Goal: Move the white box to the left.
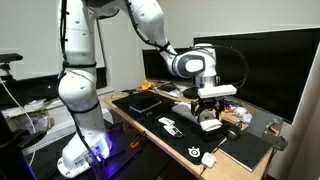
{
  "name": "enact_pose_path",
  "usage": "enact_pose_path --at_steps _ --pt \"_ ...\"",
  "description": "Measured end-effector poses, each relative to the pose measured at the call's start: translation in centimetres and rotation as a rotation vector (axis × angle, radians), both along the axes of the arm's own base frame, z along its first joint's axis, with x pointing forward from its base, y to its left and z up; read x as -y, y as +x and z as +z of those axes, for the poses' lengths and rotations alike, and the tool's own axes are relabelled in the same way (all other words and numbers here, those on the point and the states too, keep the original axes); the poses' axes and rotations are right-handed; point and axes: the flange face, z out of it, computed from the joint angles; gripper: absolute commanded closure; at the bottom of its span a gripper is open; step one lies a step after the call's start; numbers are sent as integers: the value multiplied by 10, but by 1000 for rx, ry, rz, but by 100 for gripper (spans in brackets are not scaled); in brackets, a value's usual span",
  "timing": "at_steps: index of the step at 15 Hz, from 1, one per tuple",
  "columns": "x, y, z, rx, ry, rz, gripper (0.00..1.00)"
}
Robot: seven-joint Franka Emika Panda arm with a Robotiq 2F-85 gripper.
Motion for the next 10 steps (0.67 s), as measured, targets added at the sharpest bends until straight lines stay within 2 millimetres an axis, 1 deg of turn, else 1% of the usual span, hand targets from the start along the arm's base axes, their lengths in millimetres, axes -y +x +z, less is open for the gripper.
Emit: enact_pose_path --at_steps 3,6,10 --pt "-17 1 -11 -36 36 -4 32" --pt "-38 -3 -21 -81 82 -22 32" --pt "-64 -10 -25 -115 123 -86 32"
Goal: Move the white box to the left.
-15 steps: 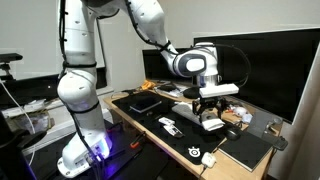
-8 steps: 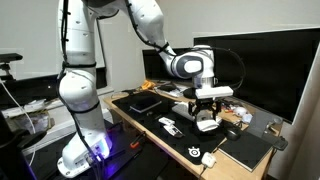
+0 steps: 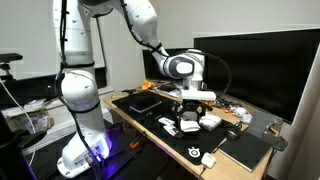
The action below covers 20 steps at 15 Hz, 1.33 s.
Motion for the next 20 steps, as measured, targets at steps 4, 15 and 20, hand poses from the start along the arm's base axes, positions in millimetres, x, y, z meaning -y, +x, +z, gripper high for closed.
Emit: enact_pose_path --at_steps 4,15,20 --pt "-26 -5 2 18 10 -129 32" --pt "-101 4 17 107 38 -373 7" --pt "-104 5 17 112 36 -379 7"
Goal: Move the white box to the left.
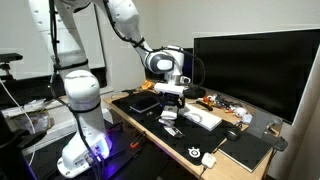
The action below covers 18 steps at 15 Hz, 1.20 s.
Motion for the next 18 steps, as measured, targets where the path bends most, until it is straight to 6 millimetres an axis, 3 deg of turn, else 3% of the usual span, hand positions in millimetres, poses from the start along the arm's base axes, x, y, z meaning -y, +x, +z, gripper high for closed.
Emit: enact_pose_path --at_steps 2,3,9,18 --pt "0 0 0 0 0 0 7" --pt "0 0 0 0 0 0 32" --pt "-6 0 -5 -30 13 -11 32" --pt "-67 25 -26 -170 31 -91 32"
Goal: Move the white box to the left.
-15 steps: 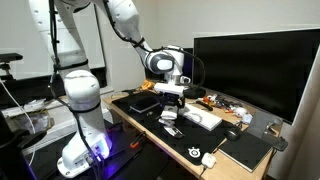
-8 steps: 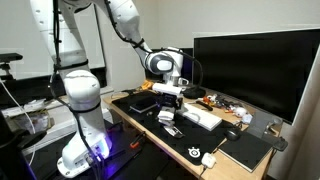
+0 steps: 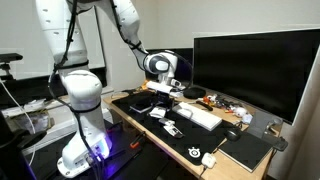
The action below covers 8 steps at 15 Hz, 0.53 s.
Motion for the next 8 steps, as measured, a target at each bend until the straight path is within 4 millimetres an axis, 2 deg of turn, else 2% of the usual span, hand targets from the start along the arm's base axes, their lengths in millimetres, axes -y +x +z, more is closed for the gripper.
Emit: enact_pose_path --at_steps 3,8 --pt "-4 11 -5 -42 -11 -39 32" --pt "1 26 -19 -102 -25 -89 32"
